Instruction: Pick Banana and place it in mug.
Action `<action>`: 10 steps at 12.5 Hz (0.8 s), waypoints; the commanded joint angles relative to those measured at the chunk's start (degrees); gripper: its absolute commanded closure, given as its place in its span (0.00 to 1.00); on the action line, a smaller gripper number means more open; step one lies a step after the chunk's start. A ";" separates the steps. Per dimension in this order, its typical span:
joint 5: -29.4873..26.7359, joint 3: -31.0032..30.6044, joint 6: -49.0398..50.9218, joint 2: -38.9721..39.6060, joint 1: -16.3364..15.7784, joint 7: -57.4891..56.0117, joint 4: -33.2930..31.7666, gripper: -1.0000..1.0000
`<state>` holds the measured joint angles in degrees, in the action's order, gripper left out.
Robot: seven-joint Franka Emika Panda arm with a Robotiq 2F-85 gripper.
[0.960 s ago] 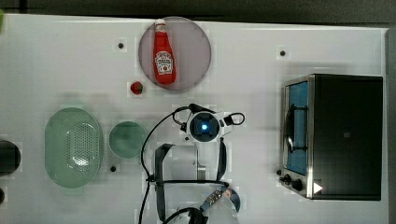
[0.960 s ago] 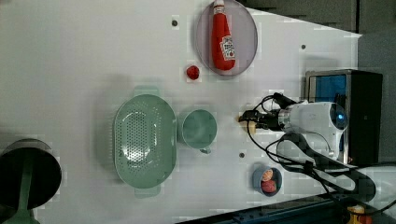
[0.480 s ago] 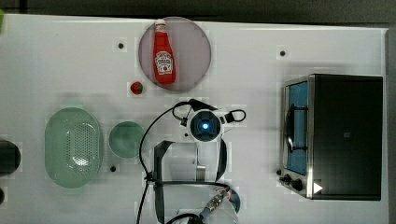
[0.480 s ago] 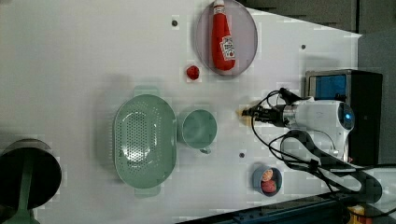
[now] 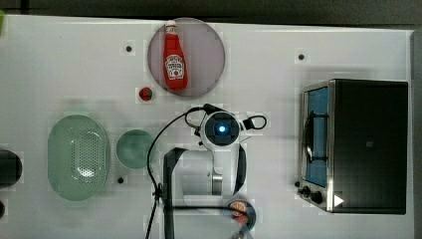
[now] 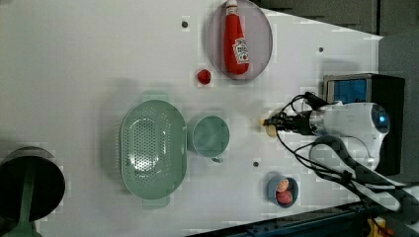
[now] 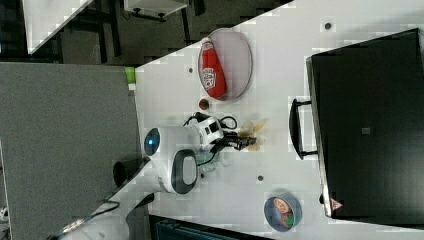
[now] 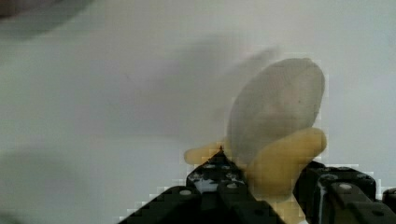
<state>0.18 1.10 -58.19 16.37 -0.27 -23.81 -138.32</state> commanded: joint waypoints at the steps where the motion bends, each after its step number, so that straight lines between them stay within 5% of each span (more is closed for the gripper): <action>1: 0.17 1.03 13.26 -11.39 0.93 -1.38 5.39 0.64; 5: 0.16 0.25 32.58 -19.52 0.61 -1.06 14.33 0.64; 10: -5.38 -5.35 40.26 -22.07 -1.19 6.82 18.05 0.64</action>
<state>-6.23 -2.31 -19.65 -11.27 1.63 -20.72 -118.06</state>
